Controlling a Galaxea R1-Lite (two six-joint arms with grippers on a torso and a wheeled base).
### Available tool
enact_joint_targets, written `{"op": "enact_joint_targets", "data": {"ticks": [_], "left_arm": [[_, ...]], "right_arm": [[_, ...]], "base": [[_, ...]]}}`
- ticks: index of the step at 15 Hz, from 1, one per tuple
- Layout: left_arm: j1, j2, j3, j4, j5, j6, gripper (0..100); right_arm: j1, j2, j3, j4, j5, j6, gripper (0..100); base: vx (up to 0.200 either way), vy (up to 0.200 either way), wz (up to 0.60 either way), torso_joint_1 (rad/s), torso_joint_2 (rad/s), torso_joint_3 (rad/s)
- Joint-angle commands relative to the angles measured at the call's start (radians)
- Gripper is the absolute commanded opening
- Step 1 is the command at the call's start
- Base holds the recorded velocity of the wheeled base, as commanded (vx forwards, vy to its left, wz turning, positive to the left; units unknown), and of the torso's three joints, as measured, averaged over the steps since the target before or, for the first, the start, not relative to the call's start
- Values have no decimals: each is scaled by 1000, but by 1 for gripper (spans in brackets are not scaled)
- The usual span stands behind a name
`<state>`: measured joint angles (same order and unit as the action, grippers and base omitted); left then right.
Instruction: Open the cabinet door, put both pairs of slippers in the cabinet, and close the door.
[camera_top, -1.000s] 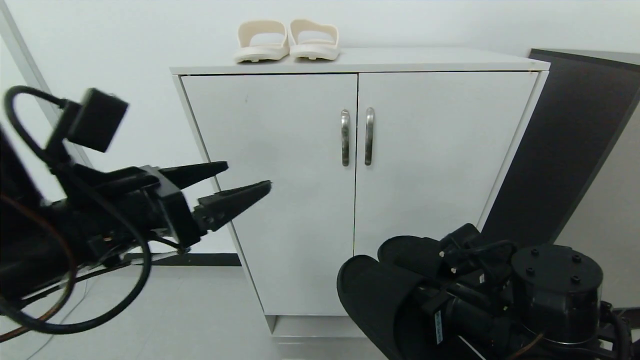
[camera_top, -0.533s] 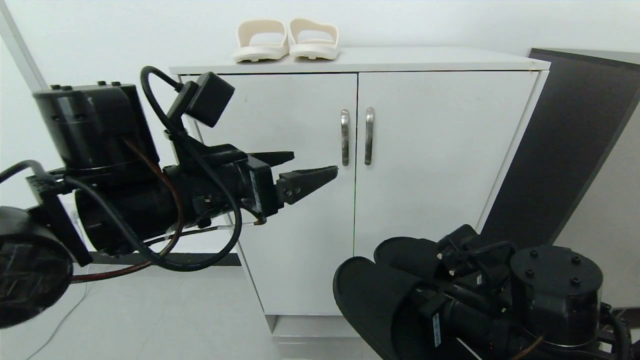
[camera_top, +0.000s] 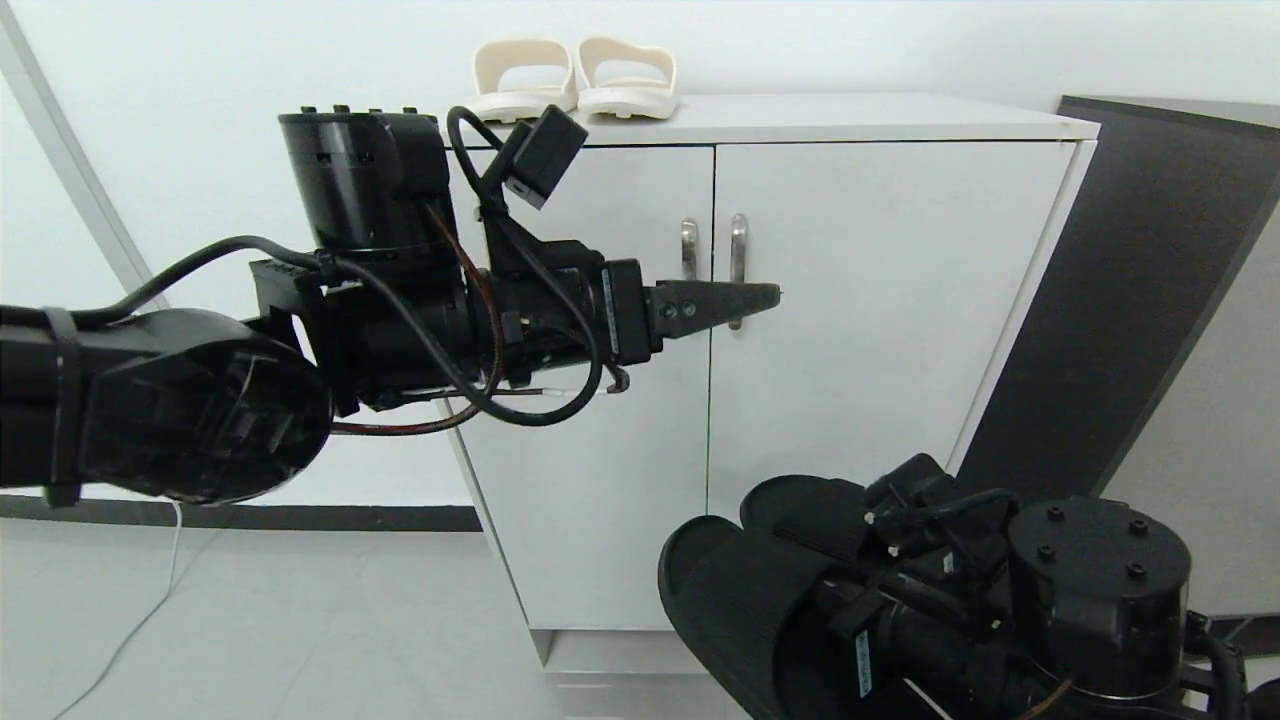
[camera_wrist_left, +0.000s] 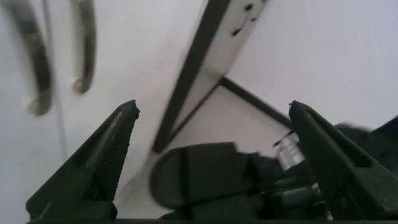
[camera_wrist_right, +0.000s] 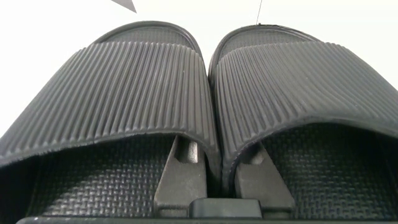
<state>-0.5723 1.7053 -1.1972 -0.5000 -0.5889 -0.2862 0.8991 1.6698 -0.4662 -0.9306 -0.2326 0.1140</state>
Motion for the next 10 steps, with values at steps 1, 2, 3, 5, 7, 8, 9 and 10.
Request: {"op": "enact_joint_targets", "data": {"ticks": [1, 2, 3, 5, 7, 8, 9, 10], "left_arm": [[-14, 56, -65, -3, -15, -70, 100], [-15, 69, -76, -5, -11, -76, 100], [-15, 76, -84, -5, -8, -76, 100], [-17, 80, -97, -3, -3, -74, 100], [-15, 85, -131, 5, 35, -65, 100], [-15, 97, -142, 9, 66, -56, 100], [-15, 114, -157, 21, 104, -37, 100], [-15, 134, -171, 31, 155, -18, 100]], "right_arm": [[11, 24, 11, -13, -2, -10, 0], [12, 27, 20, -27, -2, -20, 0], [12, 30, 21, -40, -2, -25, 0], [12, 34, 23, -47, -2, -27, 0], [15, 38, 26, -47, -2, -34, 0], [17, 38, 29, -47, -4, -34, 0], [17, 36, 31, -47, -4, -36, 0], [18, 36, 32, -47, -4, -42, 0]], "base": [[0, 0, 0, 0, 0, 0], [0, 0, 0, 0, 0, 0], [0, 0, 0, 0, 0, 0], [0, 0, 0, 0, 0, 0], [0, 0, 0, 0, 0, 0], [0, 0, 0, 0, 0, 0], [0, 0, 0, 0, 0, 0], [0, 0, 0, 0, 0, 0]]}}
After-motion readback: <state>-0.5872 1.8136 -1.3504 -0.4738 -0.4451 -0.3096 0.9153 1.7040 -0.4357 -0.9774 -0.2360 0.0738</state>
